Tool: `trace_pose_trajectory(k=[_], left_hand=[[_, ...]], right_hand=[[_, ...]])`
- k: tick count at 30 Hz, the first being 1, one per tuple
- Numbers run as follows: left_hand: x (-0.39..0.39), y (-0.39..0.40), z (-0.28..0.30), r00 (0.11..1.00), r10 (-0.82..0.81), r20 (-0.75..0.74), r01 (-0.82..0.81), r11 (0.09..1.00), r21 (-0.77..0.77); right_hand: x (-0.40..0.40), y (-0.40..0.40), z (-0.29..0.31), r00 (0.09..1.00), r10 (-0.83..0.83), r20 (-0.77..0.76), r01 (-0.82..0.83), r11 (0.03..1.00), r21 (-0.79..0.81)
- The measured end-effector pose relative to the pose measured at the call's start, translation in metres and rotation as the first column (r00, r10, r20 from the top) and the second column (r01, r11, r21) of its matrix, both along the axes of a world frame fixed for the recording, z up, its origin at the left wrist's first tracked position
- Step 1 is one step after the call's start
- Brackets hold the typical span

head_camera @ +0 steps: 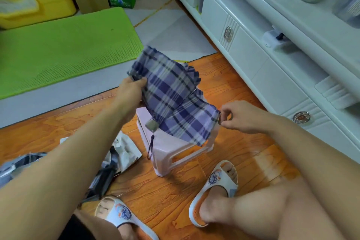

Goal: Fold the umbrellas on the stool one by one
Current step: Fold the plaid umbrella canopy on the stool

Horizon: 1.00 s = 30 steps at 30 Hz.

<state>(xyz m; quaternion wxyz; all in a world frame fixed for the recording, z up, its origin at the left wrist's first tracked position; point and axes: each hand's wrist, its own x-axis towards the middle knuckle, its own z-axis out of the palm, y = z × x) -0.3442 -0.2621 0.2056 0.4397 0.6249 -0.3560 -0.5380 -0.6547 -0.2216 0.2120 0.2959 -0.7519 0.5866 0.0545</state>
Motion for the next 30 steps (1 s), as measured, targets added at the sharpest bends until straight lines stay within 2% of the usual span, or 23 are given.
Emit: trace_pose_trajectory(k=[2,5,11,13,14,16,18,19,21,22,23,25,26,27,30], left_hand=[[0.010,-0.007,-0.010,1.000,0.012,-0.025,-0.010,0.997,0.082],[0.014,-0.007,-0.022,0.999,0.033,-0.035,-0.029,0.994,0.108],[0.032,-0.005,-0.018,0.991,0.107,0.076,-0.099,0.990,-0.102],[0.038,0.001,-0.020,0.982,0.098,0.159,-0.080,0.990,-0.113],[0.040,0.005,-0.025,0.976,0.074,0.204,-0.062,0.996,-0.065],[0.042,0.015,-0.035,0.967,0.012,0.256,-0.050,0.989,0.141],[0.040,0.027,-0.047,0.970,0.002,0.242,-0.081,0.944,0.320],[0.037,0.033,-0.052,0.972,0.005,0.236,-0.088,0.935,0.344],[0.022,0.049,-0.053,0.950,-0.028,0.312,-0.062,0.960,0.274],[0.015,0.057,-0.054,0.909,-0.100,0.406,0.015,0.978,0.207],[0.010,0.064,-0.058,0.830,-0.176,0.529,0.130,0.984,0.125],[0.006,0.074,-0.069,0.595,-0.308,0.742,0.389,0.918,0.069],[0.008,0.075,-0.079,0.517,-0.338,0.787,0.463,0.883,0.075],[0.010,0.074,-0.083,0.511,-0.336,0.791,0.479,0.876,0.062],[0.019,0.061,-0.084,0.715,-0.233,0.660,0.324,0.946,-0.017]], right_hand=[[-0.001,0.000,0.008,0.999,-0.024,0.033,0.023,0.999,0.036],[-0.002,0.000,0.020,0.994,-0.043,0.104,0.034,0.996,0.087],[0.009,-0.005,0.053,0.984,0.019,0.179,-0.024,0.999,0.024],[0.014,-0.006,0.057,0.979,0.014,0.205,-0.018,1.000,0.017],[0.017,-0.006,0.057,0.977,0.008,0.214,-0.013,1.000,0.021],[0.022,-0.007,0.055,0.975,-0.003,0.222,-0.001,1.000,0.016],[0.028,-0.008,0.054,0.966,-0.035,0.257,0.037,0.999,-0.002],[0.030,-0.009,0.053,0.956,-0.064,0.287,0.072,0.997,-0.015],[0.034,-0.011,0.053,0.925,-0.137,0.353,0.153,0.988,-0.019],[0.036,-0.012,0.053,0.907,-0.169,0.385,0.186,0.983,-0.005],[0.037,-0.013,0.054,0.888,-0.195,0.416,0.210,0.978,0.010],[0.039,-0.014,0.058,0.858,-0.227,0.461,0.242,0.970,0.028],[0.040,-0.015,0.061,0.845,-0.237,0.480,0.253,0.967,0.032],[0.041,-0.015,0.064,0.828,-0.245,0.504,0.263,0.964,0.036],[0.045,-0.017,0.072,0.763,-0.252,0.595,0.307,0.952,0.009]])
